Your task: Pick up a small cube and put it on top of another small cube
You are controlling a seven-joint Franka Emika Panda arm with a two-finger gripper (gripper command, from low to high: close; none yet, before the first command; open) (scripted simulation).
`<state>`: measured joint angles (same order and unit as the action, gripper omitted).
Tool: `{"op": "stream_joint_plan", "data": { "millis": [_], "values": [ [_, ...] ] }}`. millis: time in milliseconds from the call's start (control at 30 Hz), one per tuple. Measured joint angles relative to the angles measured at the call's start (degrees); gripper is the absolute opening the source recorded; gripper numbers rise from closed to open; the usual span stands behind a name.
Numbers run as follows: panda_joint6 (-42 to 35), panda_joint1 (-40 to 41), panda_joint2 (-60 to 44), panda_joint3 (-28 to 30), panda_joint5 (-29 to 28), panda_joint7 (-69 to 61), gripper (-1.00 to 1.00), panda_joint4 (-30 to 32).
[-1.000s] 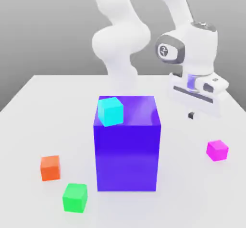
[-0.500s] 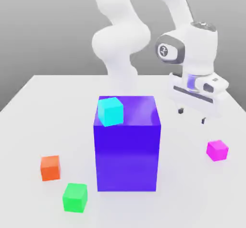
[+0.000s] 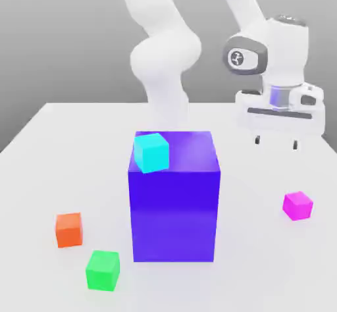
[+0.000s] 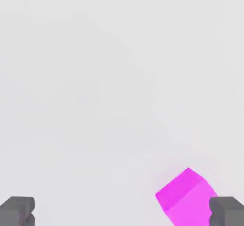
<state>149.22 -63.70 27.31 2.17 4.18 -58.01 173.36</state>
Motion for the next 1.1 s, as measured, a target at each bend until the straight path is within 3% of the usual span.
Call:
{"op": "stream_joint_plan", "data": {
  "millis": [267, 500, 767, 1100],
  "values": [
    [-5.7, -3.3, 3.1, 2.4, 0.3, -7.7, 1.00, -4.1],
    [-5.6, -4.6, -0.5, 5.9, -0.1, -15.9, 1.00, -7.7],
    [-0.1, -5.9, -10.9, 10.0, -0.2, -26.0, 1.00, -11.2],
    [12.3, -6.0, -29.8, 12.0, -0.2, -38.6, 1.00, -14.4]
  ]
}}
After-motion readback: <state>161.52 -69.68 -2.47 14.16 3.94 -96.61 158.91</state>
